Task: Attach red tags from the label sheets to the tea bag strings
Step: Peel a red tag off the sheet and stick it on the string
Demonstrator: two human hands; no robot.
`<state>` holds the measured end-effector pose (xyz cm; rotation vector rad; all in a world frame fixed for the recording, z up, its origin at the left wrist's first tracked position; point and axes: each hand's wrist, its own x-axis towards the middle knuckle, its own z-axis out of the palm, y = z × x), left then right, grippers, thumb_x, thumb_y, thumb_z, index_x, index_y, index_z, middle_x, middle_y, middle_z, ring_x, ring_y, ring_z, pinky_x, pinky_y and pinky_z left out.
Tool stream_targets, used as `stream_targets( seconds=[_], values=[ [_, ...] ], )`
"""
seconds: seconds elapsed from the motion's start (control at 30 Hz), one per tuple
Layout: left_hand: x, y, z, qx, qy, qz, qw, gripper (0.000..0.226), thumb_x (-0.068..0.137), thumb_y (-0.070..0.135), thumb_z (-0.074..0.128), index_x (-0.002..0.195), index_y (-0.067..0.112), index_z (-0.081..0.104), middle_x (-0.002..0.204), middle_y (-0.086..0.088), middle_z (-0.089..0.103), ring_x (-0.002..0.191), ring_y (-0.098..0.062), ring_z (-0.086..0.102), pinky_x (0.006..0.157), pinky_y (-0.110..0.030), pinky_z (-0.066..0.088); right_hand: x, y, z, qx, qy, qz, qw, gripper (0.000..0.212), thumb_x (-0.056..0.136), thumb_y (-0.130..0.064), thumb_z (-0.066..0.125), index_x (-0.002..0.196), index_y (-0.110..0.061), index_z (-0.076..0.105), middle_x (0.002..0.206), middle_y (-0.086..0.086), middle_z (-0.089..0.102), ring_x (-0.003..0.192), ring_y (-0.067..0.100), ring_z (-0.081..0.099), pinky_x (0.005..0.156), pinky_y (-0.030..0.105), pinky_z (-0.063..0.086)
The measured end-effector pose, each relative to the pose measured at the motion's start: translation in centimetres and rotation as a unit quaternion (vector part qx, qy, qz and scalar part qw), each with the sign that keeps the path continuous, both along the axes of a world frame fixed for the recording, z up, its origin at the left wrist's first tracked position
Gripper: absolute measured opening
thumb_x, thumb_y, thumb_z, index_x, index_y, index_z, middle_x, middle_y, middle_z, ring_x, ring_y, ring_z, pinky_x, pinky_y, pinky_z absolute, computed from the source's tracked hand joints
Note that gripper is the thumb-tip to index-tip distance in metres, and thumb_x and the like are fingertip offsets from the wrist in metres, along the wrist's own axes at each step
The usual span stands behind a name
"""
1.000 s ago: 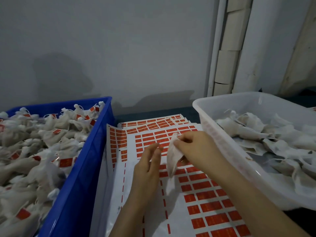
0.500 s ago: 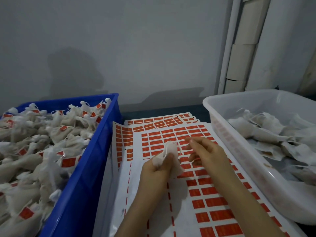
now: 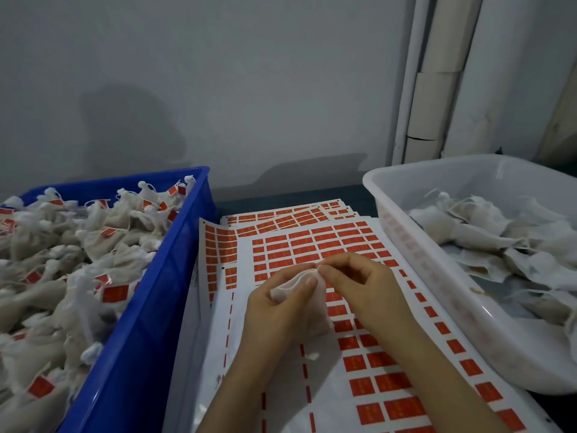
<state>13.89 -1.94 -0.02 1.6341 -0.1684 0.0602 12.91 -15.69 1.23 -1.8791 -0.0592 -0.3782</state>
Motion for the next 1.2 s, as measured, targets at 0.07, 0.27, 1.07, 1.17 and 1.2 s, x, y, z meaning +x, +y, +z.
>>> stream_targets(
  seconds=[0.07, 0.27, 1.07, 1.17, 1.2],
  values=[
    [-0.27, 0.09, 0.37, 0.012, -0.012, 0.01, 1.0, 0.026, 0.066, 0.053, 0.062, 0.089, 0.04, 0.065, 0.087, 0.038, 0.064, 0.087, 0.015, 0.06, 0.051, -0.002, 0.043, 0.06, 0.11, -0.26, -0.012, -0.01, -0.019, 1.0, 0.005, 0.081, -0.04, 0.061, 0.077, -0.041, 0.058, 0.073, -0.042, 0.057, 0.082, -0.022, 0.052, 0.053, -0.004, 0.037],
    [-0.05, 0.14, 0.58, 0.047, -0.001, 0.051, 0.998, 0.009, 0.075, 0.043, 0.067, 0.084, 0.039, 0.066, 0.081, 0.043, 0.06, 0.085, 0.021, 0.055, 0.049, 0.001, 0.039, -0.11, 0.45, -0.48, -0.016, -0.004, -0.028, 0.999, 0.005, 0.081, -0.045, 0.055, 0.077, -0.043, 0.056, 0.072, -0.041, 0.056, 0.081, -0.02, 0.053, 0.054, -0.005, 0.037],
    [-0.84, -0.16, 0.5, 0.03, -0.018, 0.03, 0.999, 0.011, 0.081, 0.022, 0.07, 0.083, 0.033, 0.067, 0.084, 0.035, 0.064, 0.085, 0.018, 0.058, 0.05, -0.002, 0.042, -0.44, 0.32, 0.09, 0.048, -0.043, -0.174, 0.983, 0.023, 0.074, -0.055, 0.036, 0.081, -0.038, 0.049, 0.089, -0.023, 0.058, 0.083, 0.003, 0.06, 0.069, 0.013, 0.046],
    [-0.76, 0.1, 0.62, 0.04, -0.04, 0.039, 0.998, 0.011, 0.08, 0.024, 0.072, 0.081, 0.034, 0.068, 0.083, 0.038, 0.063, 0.087, 0.017, 0.057, 0.051, 0.0, 0.041, -0.46, 0.45, 0.15, 0.033, -0.041, -0.165, 0.985, 0.019, 0.075, -0.053, 0.037, 0.079, -0.038, 0.049, 0.086, -0.03, 0.052, 0.081, -0.002, 0.057, 0.066, 0.009, 0.041],
    [-0.66, 0.17, 0.57, 0.047, -0.049, 0.046, 0.997, 0.011, 0.08, 0.024, 0.072, 0.08, 0.034, 0.068, 0.082, 0.036, 0.064, 0.087, 0.016, 0.057, 0.051, 0.0, 0.041, -0.48, 0.49, 0.12, 0.032, -0.04, -0.166, 0.985, 0.019, 0.076, -0.052, 0.037, 0.08, -0.038, 0.049, 0.087, -0.031, 0.052, 0.081, -0.003, 0.057, 0.066, 0.009, 0.041]
  ],
)
